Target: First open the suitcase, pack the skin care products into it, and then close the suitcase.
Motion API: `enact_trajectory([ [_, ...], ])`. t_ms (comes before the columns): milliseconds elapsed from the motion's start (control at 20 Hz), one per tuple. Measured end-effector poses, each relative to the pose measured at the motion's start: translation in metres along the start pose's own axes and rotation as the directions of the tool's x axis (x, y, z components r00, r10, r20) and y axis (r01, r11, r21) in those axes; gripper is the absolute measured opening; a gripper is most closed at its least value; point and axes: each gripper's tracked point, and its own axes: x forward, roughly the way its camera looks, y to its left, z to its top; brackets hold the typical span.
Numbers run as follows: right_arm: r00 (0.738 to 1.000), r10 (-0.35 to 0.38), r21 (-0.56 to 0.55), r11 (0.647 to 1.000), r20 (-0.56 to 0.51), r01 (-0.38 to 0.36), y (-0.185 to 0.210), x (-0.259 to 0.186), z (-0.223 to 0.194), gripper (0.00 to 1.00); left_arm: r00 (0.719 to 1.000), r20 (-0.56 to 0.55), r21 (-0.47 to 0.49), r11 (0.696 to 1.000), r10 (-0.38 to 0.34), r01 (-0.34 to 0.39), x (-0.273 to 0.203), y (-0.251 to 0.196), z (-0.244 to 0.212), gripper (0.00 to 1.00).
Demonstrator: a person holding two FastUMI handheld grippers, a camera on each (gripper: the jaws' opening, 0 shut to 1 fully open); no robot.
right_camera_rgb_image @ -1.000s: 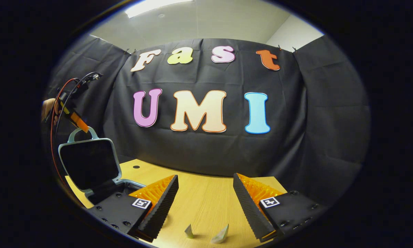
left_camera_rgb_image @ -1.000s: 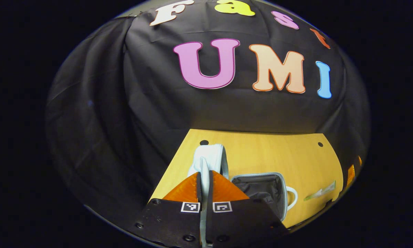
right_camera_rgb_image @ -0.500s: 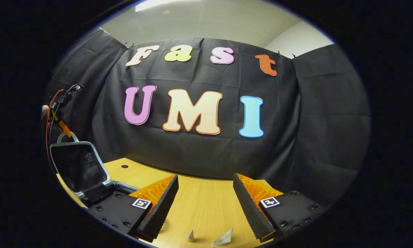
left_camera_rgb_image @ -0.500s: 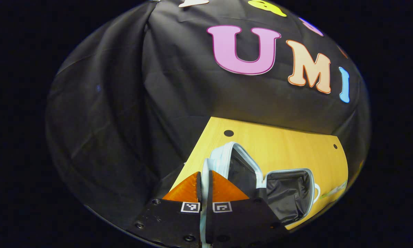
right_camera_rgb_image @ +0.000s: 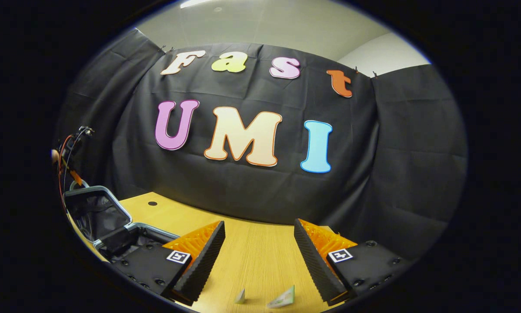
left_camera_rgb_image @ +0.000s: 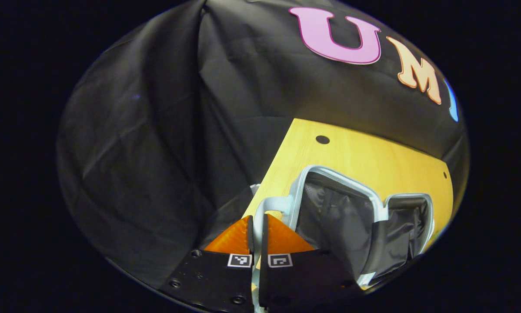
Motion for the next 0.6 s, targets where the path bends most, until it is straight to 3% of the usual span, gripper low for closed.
enact_trajectory([
  [150, 1.0, -0.005, 0.002, 1.0, -0.009, 0.005, -0.005, 0.0, -0.001, 0.99, 0.999, 0.019, -0.006, 1.0, 0.029, -0.029, 0.01, 0.004, -0.012, 0.0],
  [350, 1.0, -0.014, 0.011, 1.0, 0.003, 0.014, -0.018, 0.002, 0.005, 0.96, 0.992, 0.064, -0.032, 0.994, 0.111, -0.109, 0.019, 0.011, -0.016, 0.1],
  [450, 1.0, -0.011, 0.008, 1.0, 0.01, 0.011, -0.027, 0.003, 0.007, 0.98, 0.987, 0.121, -0.073, 0.993, 0.104, -0.096, 0.021, -0.001, -0.008, 0.31],
  [600, 1.0, -0.01, 0.03, 1.0, 0.027, 0.009, -0.043, 0.007, 0.014, 1.0, 0.955, 0.263, -0.106, 0.988, 0.138, -0.113, 0.004, -0.025, 0.019, 0.87],
])
